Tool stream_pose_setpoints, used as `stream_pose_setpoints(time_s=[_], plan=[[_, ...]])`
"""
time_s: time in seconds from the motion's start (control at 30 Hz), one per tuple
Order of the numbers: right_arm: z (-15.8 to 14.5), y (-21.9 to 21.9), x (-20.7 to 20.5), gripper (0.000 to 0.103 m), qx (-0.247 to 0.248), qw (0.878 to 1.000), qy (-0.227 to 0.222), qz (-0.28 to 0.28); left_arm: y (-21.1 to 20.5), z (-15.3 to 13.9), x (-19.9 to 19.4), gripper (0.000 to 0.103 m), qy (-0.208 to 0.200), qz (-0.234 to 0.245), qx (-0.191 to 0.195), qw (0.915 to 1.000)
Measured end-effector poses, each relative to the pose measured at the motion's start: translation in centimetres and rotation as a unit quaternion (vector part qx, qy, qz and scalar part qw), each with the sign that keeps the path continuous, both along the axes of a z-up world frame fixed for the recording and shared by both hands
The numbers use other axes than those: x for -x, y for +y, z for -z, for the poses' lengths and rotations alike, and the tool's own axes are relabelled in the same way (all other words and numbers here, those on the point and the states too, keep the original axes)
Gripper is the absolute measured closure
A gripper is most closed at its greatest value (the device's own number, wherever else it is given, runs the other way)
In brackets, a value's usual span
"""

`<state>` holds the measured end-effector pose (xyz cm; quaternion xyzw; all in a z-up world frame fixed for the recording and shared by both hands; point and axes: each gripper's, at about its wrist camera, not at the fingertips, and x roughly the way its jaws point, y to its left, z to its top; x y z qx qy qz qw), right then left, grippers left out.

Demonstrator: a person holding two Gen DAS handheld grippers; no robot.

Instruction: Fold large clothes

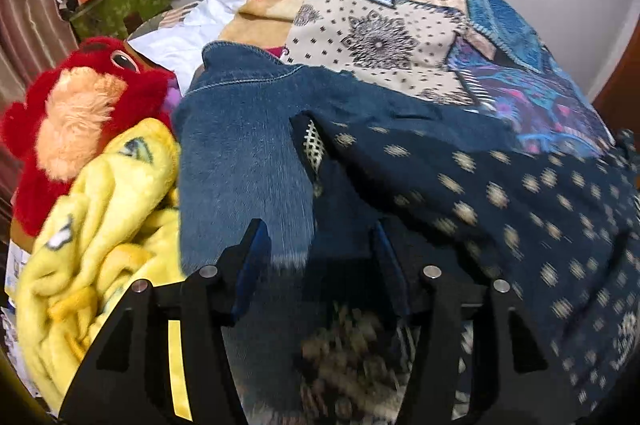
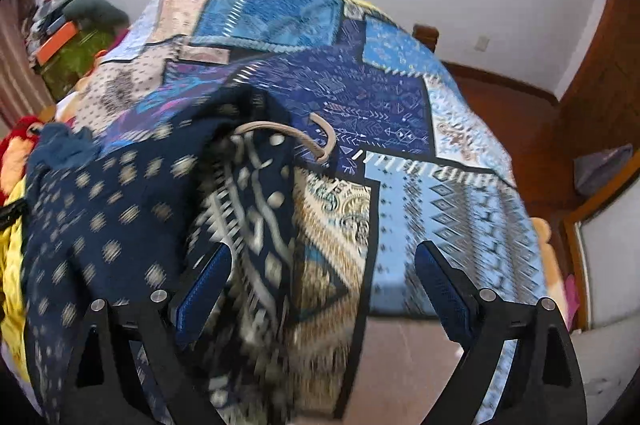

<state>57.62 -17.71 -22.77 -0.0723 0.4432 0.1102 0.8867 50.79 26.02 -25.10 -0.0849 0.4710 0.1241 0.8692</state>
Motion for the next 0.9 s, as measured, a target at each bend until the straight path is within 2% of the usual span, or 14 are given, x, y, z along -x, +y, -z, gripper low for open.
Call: stream_pose_setpoints(time_s=[0.1,0.33,0.5,0.7,0.9], plan=[[-2.7,0.2,3.1,0.011,0.004,1.000,-0.020,-0.014,-1.3,-2.7,2.3,0.049,-0.015,0.016,-0.012,0.9997],[-9.1,0.3,11.3,0.011,-0.015,0.996,-0.072,-0.051,-4.0,-9.8,9.2,0.048,-0.058,0.050,-0.011,0.9970],[-12.0,0.4,17.7,0.011,-0.020,0.992,-0.096,-0.080,-5.4,-12.5,13.7,0.046,-0.074,0.069,-0.006,0.9949],[-11.8,0.7,24.1,0.011,-0.009,0.989,-0.101,-0.104,-6.8,-12.3,19.1,0.043,-0.070,0.088,0.009,0.9937],[-7.8,-0.3,28.6,0.011,-0.017,0.992,-0.054,-0.112,-7.5,-8.4,23.7,0.041,-0.033,0.094,0.049,0.9938]])
